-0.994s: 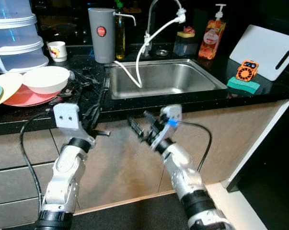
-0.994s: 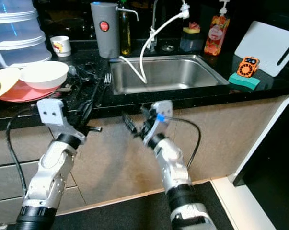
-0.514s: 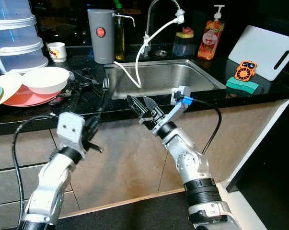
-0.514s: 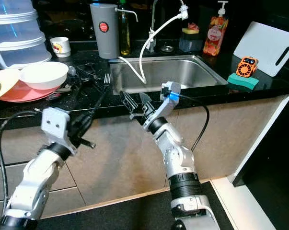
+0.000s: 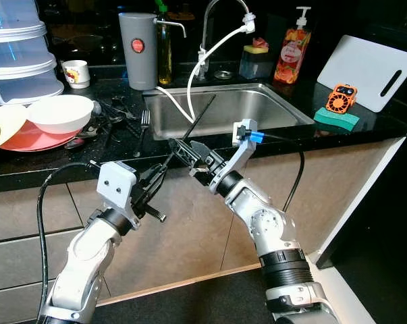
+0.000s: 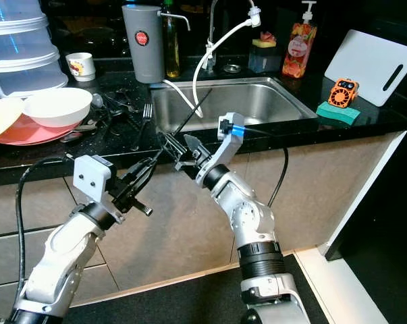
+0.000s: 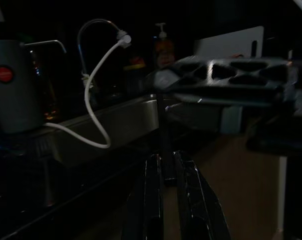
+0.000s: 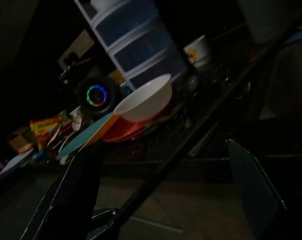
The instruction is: Kitchen organization
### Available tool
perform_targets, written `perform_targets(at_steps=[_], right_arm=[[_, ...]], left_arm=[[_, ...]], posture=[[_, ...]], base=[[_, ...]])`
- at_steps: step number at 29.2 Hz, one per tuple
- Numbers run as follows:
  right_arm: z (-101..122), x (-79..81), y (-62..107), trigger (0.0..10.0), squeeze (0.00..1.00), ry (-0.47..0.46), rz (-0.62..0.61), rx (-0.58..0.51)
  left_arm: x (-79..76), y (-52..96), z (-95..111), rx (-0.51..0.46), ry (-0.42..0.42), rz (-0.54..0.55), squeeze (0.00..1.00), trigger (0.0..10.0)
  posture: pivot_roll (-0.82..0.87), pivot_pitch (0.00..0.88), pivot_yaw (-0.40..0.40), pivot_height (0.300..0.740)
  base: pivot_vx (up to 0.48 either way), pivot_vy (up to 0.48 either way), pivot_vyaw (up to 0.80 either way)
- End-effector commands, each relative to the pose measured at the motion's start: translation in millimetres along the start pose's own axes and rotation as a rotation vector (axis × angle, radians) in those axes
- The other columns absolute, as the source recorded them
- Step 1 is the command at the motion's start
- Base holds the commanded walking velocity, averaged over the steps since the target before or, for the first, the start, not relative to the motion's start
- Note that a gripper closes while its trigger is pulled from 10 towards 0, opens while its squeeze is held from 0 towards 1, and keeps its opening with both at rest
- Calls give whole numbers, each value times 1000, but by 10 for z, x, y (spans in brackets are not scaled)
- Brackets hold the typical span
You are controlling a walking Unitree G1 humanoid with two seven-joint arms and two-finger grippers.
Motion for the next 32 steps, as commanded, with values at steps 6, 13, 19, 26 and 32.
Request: perform_targets(at_steps=[6,13,19,26,32], right_arm=[[-46,61,-33,0,0,-27,16,45],[-16,44,-24,0,0,-48,11,34],[25,25,-20,0,0,-53,1,21],[64,0,-17,0,0,-49,-13,5],[166,-77,-2,0,0,-35,-55,-34]], left_arm=[[-155,14,-15,3,34,-55,0,0],[-90,9,-22,0,22,-13,0,0],[-55,-16,-15,-3,20,1,0,0],[-49,-38,-23,-1,22,15,0,0],[54,-68,-47,6,37,89,1000,10000]], posture=[[40,38,-24,740],[39,40,-25,740],[38,35,-19,740],[29,26,-16,740],[19,15,-15,740]], base=[[0,0,0],[0,0,0],[0,0,0],[0,0,0],[0,0,0]])
Point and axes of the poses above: a point about 5 cm out from each wrist's last joint towards the gripper, its own y axis pointing back from the gripper into the wrist, its own z axis along the axis of the wrist's last joint, x = y × z, the point moved 4 cm from there along -y, pointing out of the wrist towards the gripper, and after that the axes turned 3 degrees about -y, right-handed, at the moved point
